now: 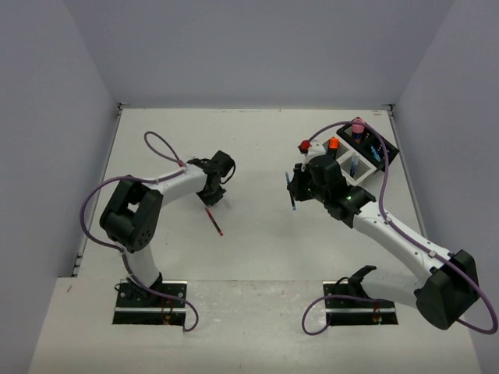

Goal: Sort the stationery into containers
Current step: Close the pen cap on the pen.

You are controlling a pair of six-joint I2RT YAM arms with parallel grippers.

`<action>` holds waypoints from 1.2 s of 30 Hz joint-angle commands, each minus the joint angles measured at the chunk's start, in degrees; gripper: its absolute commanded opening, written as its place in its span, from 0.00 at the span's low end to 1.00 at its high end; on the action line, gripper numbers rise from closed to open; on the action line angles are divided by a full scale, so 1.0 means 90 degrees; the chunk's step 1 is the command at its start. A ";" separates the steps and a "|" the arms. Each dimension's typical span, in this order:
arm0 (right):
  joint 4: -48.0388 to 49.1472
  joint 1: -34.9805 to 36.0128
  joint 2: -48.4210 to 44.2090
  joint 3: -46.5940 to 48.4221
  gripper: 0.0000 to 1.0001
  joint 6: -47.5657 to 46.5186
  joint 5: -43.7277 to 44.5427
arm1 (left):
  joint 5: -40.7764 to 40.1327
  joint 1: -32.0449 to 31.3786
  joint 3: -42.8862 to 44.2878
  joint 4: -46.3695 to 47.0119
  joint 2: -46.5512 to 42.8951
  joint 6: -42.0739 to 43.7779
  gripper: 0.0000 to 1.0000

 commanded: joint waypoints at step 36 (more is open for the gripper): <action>0.6310 0.4360 -0.0757 -0.1062 0.00 0.1244 -0.0671 | 0.5581 -0.0266 -0.3073 0.6106 -0.8934 0.4191 0.00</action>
